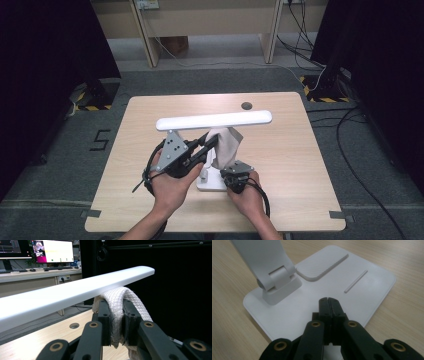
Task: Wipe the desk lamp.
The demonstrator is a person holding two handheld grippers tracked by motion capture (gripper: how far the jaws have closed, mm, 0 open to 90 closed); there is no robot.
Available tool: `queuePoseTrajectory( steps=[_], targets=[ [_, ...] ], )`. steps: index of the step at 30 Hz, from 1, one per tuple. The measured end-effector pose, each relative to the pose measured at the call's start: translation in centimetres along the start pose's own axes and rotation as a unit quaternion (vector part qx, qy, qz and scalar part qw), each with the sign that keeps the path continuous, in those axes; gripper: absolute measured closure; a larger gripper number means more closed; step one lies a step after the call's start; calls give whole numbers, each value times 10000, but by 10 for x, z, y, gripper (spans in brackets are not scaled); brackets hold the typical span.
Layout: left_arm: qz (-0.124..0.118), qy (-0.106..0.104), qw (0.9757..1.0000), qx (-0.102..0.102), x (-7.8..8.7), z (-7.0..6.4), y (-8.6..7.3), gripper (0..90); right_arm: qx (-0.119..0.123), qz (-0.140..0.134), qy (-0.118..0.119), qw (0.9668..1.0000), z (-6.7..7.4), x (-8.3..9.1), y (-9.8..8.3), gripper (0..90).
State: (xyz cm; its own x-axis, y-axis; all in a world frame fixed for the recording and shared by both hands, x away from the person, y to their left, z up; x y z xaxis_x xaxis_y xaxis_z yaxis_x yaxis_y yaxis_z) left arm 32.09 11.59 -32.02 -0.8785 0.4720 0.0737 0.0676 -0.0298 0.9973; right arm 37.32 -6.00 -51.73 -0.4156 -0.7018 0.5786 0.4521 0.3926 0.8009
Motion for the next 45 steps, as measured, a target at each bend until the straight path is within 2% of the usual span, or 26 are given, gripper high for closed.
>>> queuePoseTrajectory(
  steps=[45],
  targets=[
    [-46, 295, 9995, 96, 17, 22, -6, 791, -3, 0, 0, 10000, 0, 0, 0, 900]
  ],
)
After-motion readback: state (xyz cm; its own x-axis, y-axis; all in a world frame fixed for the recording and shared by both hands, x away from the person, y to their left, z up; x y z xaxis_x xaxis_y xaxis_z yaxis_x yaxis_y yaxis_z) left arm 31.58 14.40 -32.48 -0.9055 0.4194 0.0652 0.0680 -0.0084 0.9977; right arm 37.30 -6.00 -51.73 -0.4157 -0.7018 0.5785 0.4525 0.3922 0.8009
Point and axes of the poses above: each handheld gripper's, and its own axes: x roughly backward along the jaws, y roughly out of its top, z roughly to its left, the point moved 1 cm from there along -x, roughly forward along the jaws, and after that the axes turned 15 degrees about y, right-handed, at the moved point
